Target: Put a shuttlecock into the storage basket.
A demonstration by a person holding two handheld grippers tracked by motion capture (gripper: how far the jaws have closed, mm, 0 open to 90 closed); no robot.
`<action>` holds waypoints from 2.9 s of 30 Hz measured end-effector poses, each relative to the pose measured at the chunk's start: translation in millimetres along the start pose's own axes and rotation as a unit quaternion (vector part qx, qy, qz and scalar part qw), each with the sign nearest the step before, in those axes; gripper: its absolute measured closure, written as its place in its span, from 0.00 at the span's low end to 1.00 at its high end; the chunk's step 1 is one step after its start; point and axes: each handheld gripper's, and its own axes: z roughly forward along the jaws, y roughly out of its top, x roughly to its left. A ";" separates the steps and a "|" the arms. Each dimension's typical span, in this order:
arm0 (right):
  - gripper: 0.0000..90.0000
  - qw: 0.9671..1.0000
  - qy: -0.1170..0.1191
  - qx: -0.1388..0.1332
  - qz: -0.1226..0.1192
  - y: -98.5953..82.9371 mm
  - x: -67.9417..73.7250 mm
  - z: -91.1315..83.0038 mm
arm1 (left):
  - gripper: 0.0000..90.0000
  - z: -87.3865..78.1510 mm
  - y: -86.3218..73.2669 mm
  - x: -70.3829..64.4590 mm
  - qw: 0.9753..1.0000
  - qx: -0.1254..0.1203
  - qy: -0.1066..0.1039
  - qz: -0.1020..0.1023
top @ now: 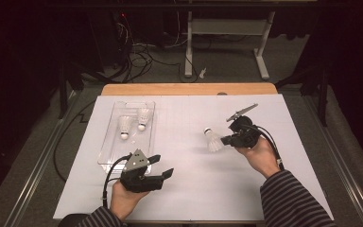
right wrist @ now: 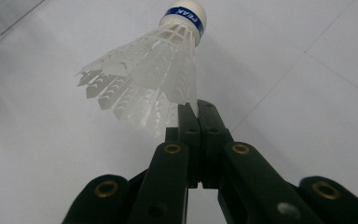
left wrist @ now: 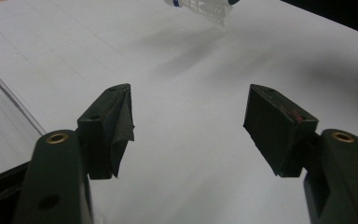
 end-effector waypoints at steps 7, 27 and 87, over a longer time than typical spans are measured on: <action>1.00 1.000 0.007 -0.002 -0.006 -5.5 9.3 -5.0 | 0.37 0.4 -1.0 -1.8 1.000 0.003 -0.005 0.004; 1.00 0.999 0.032 -0.012 -0.017 -20.0 32.8 -10.6 | 0.37 2.6 -2.0 -7.0 1.000 -0.002 -0.017 0.006; 1.00 0.998 0.057 -0.004 -0.042 -17.3 66.3 6.2 | 0.40 14.7 1.8 -27.7 0.999 0.019 -0.034 0.016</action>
